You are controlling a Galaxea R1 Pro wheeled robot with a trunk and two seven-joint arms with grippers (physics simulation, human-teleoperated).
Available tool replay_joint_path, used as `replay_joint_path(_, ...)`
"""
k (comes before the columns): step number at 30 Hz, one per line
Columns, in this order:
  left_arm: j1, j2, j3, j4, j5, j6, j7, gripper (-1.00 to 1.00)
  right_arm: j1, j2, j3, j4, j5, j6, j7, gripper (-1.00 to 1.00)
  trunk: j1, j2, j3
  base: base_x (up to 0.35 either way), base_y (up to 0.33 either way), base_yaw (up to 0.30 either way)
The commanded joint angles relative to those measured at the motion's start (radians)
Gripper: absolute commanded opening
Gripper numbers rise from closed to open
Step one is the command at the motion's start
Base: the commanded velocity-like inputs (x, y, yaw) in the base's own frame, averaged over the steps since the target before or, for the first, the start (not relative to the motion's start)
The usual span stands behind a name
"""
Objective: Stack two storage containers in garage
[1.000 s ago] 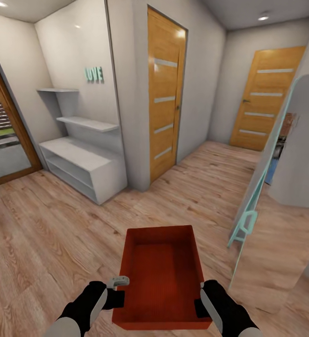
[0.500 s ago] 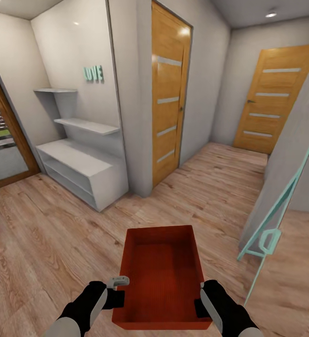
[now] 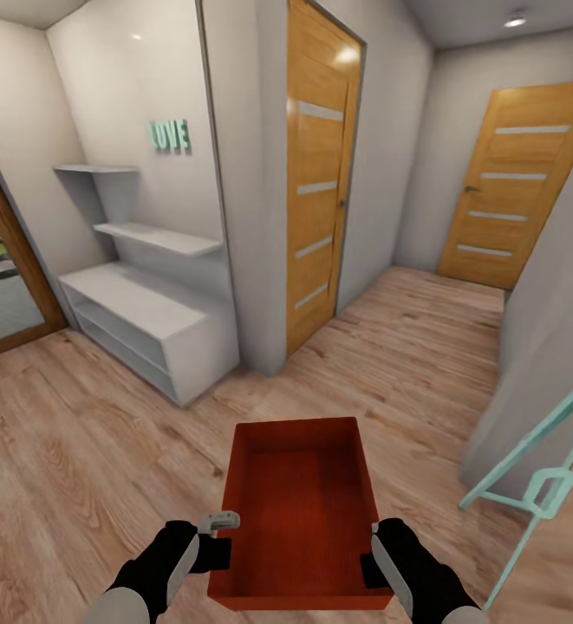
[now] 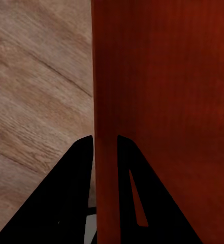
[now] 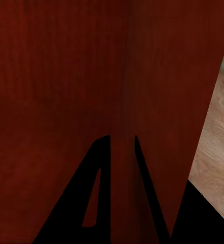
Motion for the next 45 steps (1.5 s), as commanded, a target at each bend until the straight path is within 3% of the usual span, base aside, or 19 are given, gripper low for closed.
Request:
replay_joint_path(1, 0.000, -0.002, 0.003, -0.001, 0.018, 0.007, -0.003, -1.00, -0.001, 0.014, 0.002, -0.002, -0.066, -0.009, -0.004, -1.00, 0.001, -0.001, 0.000, 0.333, 0.109, -0.150)
replay_joint_path(45, 0.000, -0.002, 0.003, -0.001, 0.017, 0.007, -0.003, -1.00, -0.001, 0.014, 0.002, -0.001, -0.066, -0.009, -0.004, -1.00, 0.001, -0.001, 0.034, 0.333, 0.109, -0.258)
